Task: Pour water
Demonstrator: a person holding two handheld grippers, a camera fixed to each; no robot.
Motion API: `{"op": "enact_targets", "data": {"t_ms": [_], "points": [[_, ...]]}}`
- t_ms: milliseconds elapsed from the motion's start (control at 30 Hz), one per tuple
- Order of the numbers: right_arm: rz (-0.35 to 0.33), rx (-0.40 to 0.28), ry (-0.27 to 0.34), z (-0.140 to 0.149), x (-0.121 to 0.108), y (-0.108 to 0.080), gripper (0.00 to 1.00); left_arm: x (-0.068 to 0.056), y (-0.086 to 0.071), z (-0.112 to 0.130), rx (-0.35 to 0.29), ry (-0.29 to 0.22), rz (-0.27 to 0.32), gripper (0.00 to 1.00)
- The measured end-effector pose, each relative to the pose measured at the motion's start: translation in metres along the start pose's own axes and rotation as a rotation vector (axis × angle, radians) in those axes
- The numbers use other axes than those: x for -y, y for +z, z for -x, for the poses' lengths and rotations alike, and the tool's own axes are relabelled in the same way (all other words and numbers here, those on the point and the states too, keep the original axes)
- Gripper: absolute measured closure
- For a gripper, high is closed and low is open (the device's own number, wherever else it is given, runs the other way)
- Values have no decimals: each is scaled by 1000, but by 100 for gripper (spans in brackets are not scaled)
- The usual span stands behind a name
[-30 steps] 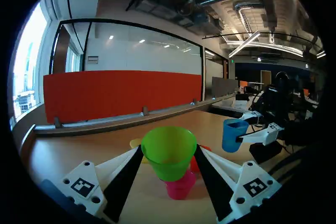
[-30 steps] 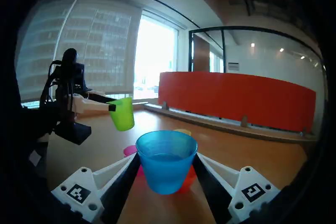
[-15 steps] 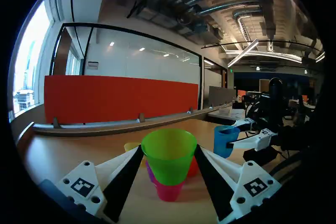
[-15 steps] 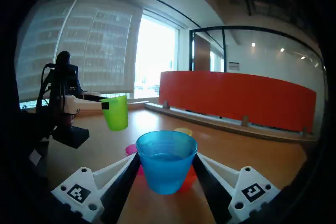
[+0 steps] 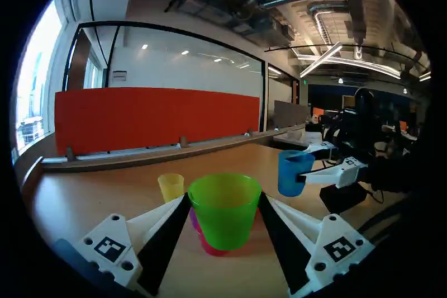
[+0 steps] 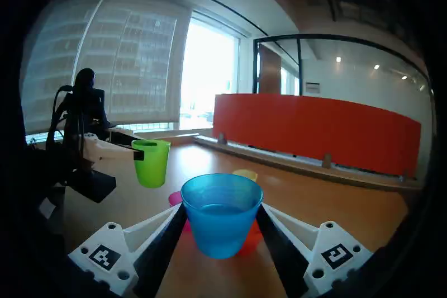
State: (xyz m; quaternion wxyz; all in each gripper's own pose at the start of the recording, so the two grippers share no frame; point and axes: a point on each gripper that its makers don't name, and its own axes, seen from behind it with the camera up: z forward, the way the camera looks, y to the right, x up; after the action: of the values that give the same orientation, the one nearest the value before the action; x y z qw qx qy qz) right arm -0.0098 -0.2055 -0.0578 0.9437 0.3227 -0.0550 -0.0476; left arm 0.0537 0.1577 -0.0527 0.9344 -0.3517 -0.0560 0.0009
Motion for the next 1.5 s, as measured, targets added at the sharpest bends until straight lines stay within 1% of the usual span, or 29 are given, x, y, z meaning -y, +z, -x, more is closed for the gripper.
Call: {"op": "enact_targets", "data": {"t_ms": [133,267,567,867,1067,1267,1500], "points": [[-4,7,-8,1,1,1,12,-9,1,6,16,15,19,13],[-9,12,-22,1,3,2,12,-16,2,9,23,16,36,13],[-21,21,-53,-3,7,4,12,-24,3,12,25,11,58,13],[-39,35,-89,-7,8,10,12,-32,8,19,40,-2,80,13],[-48,39,-135,-11,8,16,12,-38,12,24,49,0,98,13],[-61,32,-179,-18,14,21,12,-46,15,26,52,-2,119,13],[-56,15,-252,-26,14,22,12,-55,15,30,63,12,137,13]]}}
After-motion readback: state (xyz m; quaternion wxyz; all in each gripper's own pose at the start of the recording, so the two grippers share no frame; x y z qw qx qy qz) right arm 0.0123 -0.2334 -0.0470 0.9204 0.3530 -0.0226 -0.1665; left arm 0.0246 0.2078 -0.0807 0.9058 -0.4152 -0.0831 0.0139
